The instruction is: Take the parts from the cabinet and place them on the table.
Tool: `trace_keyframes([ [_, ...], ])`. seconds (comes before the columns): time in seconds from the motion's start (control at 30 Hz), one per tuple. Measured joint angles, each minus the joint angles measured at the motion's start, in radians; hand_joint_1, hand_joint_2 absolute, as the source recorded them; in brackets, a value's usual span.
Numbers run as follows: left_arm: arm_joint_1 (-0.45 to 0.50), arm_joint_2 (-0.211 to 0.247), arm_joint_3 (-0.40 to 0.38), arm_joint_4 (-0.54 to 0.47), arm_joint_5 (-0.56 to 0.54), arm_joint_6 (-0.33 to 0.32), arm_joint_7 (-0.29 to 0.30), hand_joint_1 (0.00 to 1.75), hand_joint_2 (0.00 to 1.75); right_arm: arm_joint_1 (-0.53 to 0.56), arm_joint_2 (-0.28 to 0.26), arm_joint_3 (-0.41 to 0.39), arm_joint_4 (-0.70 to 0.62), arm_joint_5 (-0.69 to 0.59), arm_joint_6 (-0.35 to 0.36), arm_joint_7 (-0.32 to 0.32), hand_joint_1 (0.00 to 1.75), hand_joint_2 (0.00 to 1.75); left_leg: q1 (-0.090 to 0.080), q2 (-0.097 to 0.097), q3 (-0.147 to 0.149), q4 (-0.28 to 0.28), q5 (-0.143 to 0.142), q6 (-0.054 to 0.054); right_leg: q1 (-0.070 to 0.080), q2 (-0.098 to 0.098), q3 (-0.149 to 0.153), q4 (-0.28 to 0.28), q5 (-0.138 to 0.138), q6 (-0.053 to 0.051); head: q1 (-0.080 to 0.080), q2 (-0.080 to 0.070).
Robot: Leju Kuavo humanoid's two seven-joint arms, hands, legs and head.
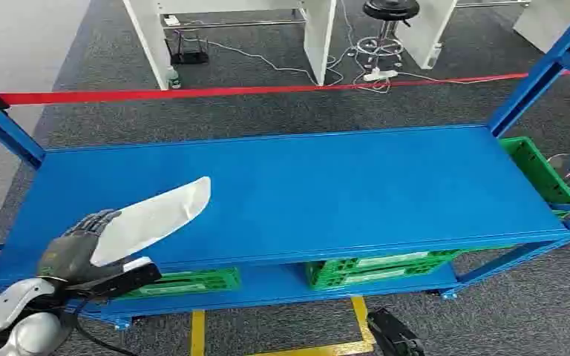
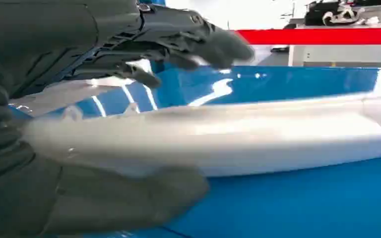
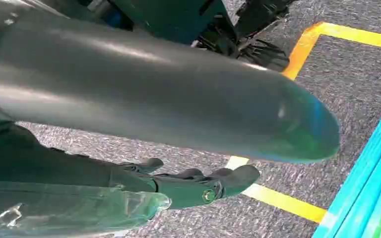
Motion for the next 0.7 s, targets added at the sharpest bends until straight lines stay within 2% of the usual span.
trace_keyframes([
  [0.07, 0.001, -0.002, 0.003, -0.003, 0.000, 0.000, 0.006, 1.59, 1.75, 0.000, 0.000, 0.000, 0.000, 0.000, 0.000, 0.000, 0.00, 0.00, 0.000, 0.000, 0.000, 0.000, 0.000, 0.000, 0.000, 0.000, 0.000, 0.000, 0.000, 0.000, 0.000, 0.000],
  [0.13, 0.002, -0.004, 0.006, -0.005, 0.000, 0.000, 0.006, 1.75, 1.75, 0.000, 0.000, 0.000, 0.000, 0.000, 0.000, 0.000, 0.00, 0.00, 0.000, 0.000, 0.000, 0.000, 0.000, 0.000, 0.000, 0.000, 0.000, 0.000, 0.000, 0.000, 0.000, 0.000],
  [0.7, 0.004, -0.014, 0.034, -0.018, 0.003, 0.008, 0.011, 1.75, 1.75, 0.000, 0.003, 0.001, -0.007, 0.003, -0.002, 0.008, 0.00, 0.00, 0.000, 0.000, 0.000, 0.000, 0.000, 0.000, 0.000, 0.000, 0.000, 0.000, 0.000, 0.000, 0.000, 0.000],
])
